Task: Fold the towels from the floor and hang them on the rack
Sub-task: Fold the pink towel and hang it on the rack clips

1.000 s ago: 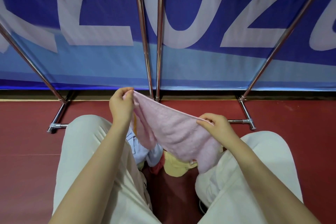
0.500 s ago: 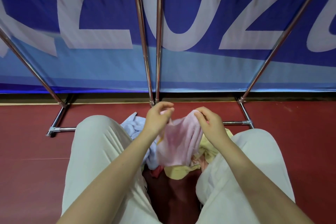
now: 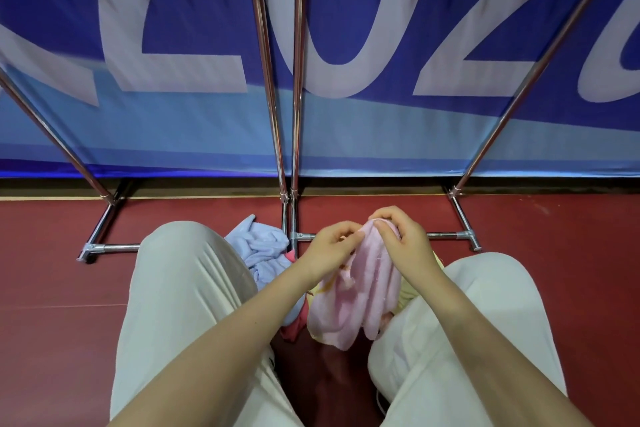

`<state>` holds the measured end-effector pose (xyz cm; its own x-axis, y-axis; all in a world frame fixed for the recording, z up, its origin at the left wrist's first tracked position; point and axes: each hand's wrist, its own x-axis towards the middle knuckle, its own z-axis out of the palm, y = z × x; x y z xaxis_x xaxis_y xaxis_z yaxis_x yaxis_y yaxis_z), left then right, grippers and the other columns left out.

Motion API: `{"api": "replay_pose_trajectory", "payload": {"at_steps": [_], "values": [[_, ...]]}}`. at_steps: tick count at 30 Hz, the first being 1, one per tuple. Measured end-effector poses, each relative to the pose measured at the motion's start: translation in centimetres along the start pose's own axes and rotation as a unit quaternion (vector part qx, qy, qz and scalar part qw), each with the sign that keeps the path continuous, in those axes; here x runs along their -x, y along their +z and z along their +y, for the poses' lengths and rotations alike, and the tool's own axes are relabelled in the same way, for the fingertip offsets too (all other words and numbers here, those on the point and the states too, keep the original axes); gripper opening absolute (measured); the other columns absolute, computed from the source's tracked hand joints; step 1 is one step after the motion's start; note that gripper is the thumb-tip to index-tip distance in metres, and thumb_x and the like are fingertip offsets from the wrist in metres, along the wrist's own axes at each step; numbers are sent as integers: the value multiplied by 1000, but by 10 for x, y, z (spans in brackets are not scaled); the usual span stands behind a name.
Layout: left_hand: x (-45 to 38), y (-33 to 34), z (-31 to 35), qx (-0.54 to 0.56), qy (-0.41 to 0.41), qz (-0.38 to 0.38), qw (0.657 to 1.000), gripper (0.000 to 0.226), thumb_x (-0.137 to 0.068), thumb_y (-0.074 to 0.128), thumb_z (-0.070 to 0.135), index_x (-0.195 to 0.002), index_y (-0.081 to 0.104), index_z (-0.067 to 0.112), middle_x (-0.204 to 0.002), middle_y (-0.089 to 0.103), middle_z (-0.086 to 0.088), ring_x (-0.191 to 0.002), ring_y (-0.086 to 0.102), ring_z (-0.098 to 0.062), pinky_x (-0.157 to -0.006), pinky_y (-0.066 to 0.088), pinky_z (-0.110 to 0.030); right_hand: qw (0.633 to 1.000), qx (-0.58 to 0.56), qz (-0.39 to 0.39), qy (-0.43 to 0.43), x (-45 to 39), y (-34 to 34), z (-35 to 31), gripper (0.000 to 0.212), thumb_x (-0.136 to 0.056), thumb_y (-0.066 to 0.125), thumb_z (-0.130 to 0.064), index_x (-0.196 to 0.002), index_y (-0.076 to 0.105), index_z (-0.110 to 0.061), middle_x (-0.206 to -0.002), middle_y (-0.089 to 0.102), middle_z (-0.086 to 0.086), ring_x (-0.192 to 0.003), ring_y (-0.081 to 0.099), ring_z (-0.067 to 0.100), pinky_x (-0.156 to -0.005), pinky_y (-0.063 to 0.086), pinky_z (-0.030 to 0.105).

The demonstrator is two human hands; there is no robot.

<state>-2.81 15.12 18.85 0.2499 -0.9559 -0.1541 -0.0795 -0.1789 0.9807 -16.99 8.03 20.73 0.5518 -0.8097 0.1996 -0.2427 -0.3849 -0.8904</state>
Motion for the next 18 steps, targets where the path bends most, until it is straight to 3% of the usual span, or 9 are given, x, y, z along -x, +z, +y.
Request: {"api": "replay_pose_trajectory", "payload": {"at_steps": [7, 11, 14, 18], "values": [[2, -13, 9, 23, 23, 109, 994, 12, -91, 61, 7, -81, 66, 9, -72, 60, 7, -61, 52, 5, -61, 42, -10, 995, 65, -46, 52, 1, 4, 8, 14, -93, 57, -18, -88, 60, -31, -86, 65, -17, -81, 58, -2, -71, 41, 15], [4, -27, 11, 7, 22, 163, 986, 12, -92, 62, 13, -85, 66, 5, -68, 59, 8, -60, 55, -9, -45, 38, -11, 993, 83, -62, 61, 0, 6, 13, 14, -92, 59, -21, -86, 60, -34, -80, 65, -16, -74, 56, 1, -71, 43, 23], [8, -38, 14, 28, 7, 181, 983, 13, -94, 60, 15, -88, 65, 4, -59, 55, 1, -52, 57, -26, -32, 34, -20, 989, 96, -90, 61, 1, 6, 16, 15, -93, 57, -20, -85, 60, -32, -74, 61, -21, -69, 52, -1, -72, 41, 26], [12, -50, 16, 50, -6, 222, 974, 12, -93, 61, 13, -85, 65, 5, -60, 52, 1, -49, 52, -20, -34, 35, -20, 977, 146, -138, 68, 3, 7, 19, 21, -96, 54, -19, -80, 59, -33, -62, 50, -25, -68, 44, -3, -71, 32, 26]]}}
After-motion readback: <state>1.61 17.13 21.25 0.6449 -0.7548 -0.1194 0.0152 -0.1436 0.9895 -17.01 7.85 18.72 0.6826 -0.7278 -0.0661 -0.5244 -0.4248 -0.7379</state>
